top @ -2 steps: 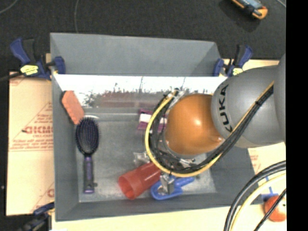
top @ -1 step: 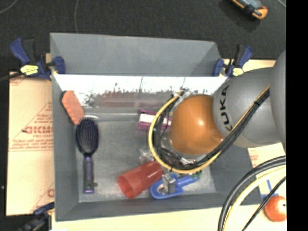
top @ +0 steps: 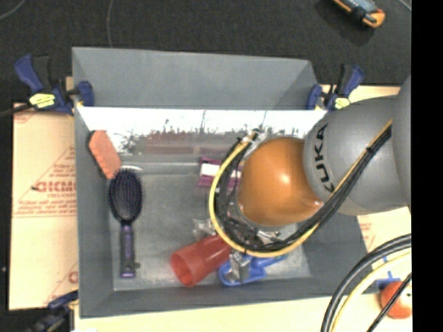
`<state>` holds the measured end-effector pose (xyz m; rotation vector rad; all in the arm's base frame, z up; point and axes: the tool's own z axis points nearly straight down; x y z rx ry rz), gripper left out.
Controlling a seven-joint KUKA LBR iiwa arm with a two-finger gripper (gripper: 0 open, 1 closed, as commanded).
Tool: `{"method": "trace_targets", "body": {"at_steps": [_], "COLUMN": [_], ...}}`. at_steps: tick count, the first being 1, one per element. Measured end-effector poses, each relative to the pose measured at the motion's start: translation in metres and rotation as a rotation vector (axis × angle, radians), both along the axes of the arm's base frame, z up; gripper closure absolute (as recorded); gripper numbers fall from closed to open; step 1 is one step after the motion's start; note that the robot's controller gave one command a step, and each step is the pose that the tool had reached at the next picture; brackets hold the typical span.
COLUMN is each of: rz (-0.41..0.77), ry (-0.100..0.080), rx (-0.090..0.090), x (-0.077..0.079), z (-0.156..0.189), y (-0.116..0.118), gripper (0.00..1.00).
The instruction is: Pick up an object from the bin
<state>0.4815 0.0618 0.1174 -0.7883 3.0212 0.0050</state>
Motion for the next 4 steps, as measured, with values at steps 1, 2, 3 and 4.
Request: {"method": "trace_targets", "body": {"at_steps": [1,2,3,4], "rz": [-0.137,-0.067,-0.128,-0.185], "ry": [0.010,0.005,0.002,0.001], "rx": [-0.004,-0.002,-0.001,0.002], "x": [0.011,0.006,0.011,0.005], "z": [-0.035,0.061,-0.009,0.004], "y": [-0.018,-0.010,-0.004,0.020], "gripper": [0.00,0.00,0.00,0.00]}}
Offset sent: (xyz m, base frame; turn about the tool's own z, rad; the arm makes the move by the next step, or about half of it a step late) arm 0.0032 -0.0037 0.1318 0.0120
